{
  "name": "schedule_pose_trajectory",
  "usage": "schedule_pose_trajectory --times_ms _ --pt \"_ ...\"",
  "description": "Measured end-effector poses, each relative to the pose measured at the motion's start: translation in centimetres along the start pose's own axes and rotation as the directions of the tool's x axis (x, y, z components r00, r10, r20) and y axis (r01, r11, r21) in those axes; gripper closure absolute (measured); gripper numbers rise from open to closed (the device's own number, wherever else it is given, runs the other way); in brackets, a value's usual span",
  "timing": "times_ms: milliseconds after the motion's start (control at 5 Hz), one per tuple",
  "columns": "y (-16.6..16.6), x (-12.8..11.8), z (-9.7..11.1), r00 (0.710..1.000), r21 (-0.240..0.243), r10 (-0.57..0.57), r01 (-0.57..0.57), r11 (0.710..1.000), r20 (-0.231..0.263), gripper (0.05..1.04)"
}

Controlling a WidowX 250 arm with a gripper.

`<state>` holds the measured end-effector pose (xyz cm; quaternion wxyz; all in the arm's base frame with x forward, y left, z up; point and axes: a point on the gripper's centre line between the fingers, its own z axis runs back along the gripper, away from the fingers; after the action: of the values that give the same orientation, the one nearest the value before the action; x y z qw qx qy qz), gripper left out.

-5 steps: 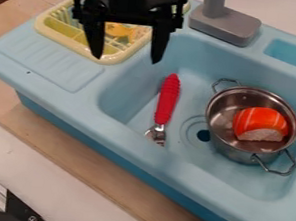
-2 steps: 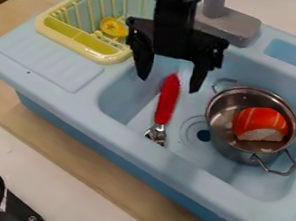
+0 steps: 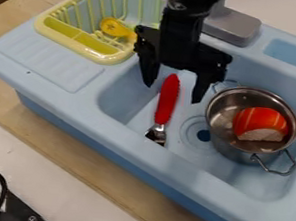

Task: Take the red fork out of the sink

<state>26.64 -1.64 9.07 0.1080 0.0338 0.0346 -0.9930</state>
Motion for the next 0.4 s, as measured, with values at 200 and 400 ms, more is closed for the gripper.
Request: schedule_pose_trajectory --times_ms 200,400 --pt "0.62 0.01 -0.54 0.999 -0.019 -0.047 0.047 0.999 -0.001 0.087" --pt "0.72 -0.19 -0.88 0.998 -0.039 -0.06 0.06 0.997 -0.008 0.087"
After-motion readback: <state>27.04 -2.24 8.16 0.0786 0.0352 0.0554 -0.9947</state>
